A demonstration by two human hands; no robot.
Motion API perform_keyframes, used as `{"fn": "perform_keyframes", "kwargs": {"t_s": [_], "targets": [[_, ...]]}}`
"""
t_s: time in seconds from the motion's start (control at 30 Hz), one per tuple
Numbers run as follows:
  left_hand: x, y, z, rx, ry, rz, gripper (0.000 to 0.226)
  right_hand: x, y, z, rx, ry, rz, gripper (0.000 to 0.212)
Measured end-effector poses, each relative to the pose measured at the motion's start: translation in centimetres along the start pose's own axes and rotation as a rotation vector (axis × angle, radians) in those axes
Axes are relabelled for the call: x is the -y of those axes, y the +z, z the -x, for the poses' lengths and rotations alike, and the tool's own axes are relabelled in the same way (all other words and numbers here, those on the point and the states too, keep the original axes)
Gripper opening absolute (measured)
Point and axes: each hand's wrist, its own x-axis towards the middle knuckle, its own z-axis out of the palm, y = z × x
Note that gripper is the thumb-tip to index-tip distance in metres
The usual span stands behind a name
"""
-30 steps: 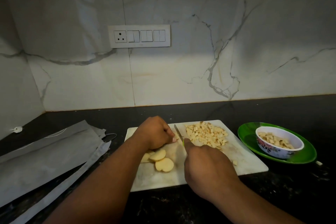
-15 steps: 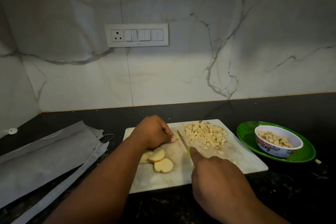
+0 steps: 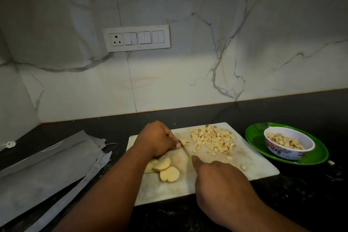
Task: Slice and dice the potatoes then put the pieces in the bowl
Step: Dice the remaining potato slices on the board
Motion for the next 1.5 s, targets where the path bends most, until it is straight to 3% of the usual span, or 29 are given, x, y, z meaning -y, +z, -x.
{"fn": "perform_keyframes", "kwargs": {"t_s": [0.23,0.47,0.73,1.0,1.23,1.33,1.43,1.5], "targets": [[-0.3,-0.4,0.3,0.023,0.058,-0.128,0.005,-0.4,-0.2,-0.1,-0.113,0.024,0.0,0.07],[0.0,-0.2,0.5,-0.018,0.025,0.013,0.008,0.2,1.2,-3.5,-0.147,0.004,-0.059,0.06],[0.5,0.3,0.1,-0.03,-0.036,0.176,0.041,-0.2,1.1,-3.0,-0.068,-0.018,-0.06,0.066],[0.1,0.2,0.1,0.004,-0.086,0.197,0.049,-0.6,-0.4,1.5,-0.005,-0.055,-0.048,0.07],[-0.2,0.1,0.7,0.061,-0.006,0.17,0.046,-2.8,-2.1,-2.6,-0.259,-0.007,-0.145,0.053],[-1.0,0.3,0.9,-0.04,0.022,0.106,0.037,-3.9,-1.9,-6.0,-0.318,-0.061,-0.165,0.039],[-1.5,0.8,0.8,-0.152,0.036,-0.073,0.032,-5.1,-1.0,-7.5,-0.366,-0.038,-0.249,0.046],[-1.9,1.2,0.9,-0.135,0.052,-0.154,0.034,-5.8,-0.5,-7.5,-0.391,-0.012,-0.362,0.046]]}}
